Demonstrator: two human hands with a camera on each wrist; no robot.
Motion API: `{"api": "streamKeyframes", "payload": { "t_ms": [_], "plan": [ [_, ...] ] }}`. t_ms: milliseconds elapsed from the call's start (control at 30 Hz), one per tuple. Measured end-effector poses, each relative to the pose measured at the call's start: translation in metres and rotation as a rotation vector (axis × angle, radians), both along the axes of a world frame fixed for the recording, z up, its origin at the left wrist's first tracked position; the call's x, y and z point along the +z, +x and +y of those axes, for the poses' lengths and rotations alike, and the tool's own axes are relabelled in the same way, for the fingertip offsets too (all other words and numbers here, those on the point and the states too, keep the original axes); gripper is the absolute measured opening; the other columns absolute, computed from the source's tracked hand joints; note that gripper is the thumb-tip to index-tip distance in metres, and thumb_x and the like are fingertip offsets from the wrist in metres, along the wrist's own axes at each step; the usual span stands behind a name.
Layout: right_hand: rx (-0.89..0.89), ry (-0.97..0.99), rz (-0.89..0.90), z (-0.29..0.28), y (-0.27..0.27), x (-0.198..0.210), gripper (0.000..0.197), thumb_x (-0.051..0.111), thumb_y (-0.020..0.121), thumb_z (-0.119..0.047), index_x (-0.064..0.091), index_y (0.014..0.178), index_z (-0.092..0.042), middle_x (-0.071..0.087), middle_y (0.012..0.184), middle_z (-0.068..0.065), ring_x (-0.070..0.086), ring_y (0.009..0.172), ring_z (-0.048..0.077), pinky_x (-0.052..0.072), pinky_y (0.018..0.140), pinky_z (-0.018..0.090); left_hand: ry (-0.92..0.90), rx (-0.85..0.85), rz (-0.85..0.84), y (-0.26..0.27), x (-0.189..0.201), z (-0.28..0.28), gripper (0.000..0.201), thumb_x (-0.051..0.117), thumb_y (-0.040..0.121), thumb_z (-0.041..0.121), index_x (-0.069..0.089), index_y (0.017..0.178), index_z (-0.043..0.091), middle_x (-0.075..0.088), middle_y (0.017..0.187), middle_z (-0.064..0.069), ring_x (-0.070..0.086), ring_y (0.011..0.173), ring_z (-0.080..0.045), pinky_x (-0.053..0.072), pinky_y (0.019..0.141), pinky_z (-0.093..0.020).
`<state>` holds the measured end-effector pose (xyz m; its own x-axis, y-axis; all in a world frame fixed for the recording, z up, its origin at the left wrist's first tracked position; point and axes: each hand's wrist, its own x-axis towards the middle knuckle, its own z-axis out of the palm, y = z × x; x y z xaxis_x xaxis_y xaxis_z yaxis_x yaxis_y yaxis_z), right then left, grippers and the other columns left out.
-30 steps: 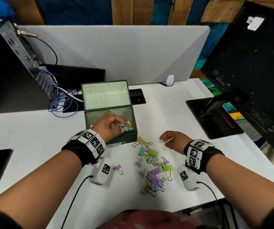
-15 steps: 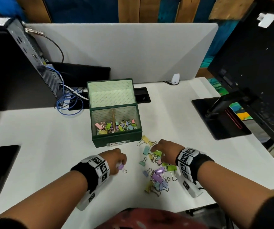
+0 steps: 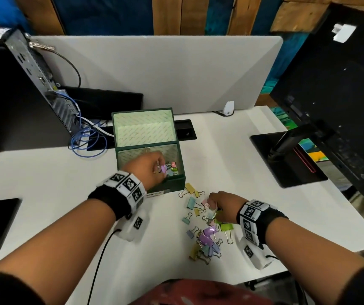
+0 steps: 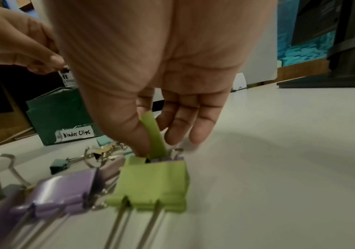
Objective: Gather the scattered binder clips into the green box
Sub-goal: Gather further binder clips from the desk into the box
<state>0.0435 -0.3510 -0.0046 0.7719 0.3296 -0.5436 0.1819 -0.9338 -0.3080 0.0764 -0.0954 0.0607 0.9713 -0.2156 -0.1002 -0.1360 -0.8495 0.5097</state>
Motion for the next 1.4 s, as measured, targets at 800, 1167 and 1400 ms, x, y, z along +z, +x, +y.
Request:
{"api": "streamKeyframes", "payload": {
  "t_ms": [800,1167,1400],
  "plan": [
    [-0.599,0.387,-0.018,-0.038,-0.007,0.013,0.018,0.061,0.083,-0.012,0.050,0.071,-0.019,0.053,0.069,0.000,0.054,0.064,0.015,0.043,0.053,0.022,0.359,-0.457,0.228,-0.019,-0.069,-0.060,0.038,0.059,0.081,0.011,0.054,0.118,0.017,0.047,0.125,-0.006,0.051,0.109,-0.026,0.046,0.095,-0.036],
    [-0.478,0.604,-0.024,0.061,0.041,0.069,0.016,0.063,0.086,-0.018,0.051,0.076,-0.020,0.062,0.071,0.006,0.058,0.062,0.018,0.055,0.072,0.036,0.053,-0.113,0.237,-0.043,-0.056,0.008,0.029,0.070,0.072,0.030,0.061,0.099,0.030,0.053,0.106,0.006,0.057,0.093,-0.015,0.050,0.084,-0.024],
    [-0.309,0.746,-0.084,0.114,0.056,0.099,0.018,0.061,0.086,-0.023,0.055,0.103,-0.026,0.063,0.098,-0.001,0.064,0.087,0.019,0.052,0.088,0.038,-0.259,0.129,0.050,-0.040,-0.012,0.062,0.031,0.074,0.073,0.012,0.055,0.074,0.036,0.056,0.081,0.004,0.054,0.064,-0.008,0.041,0.064,-0.011]
  ]
}}
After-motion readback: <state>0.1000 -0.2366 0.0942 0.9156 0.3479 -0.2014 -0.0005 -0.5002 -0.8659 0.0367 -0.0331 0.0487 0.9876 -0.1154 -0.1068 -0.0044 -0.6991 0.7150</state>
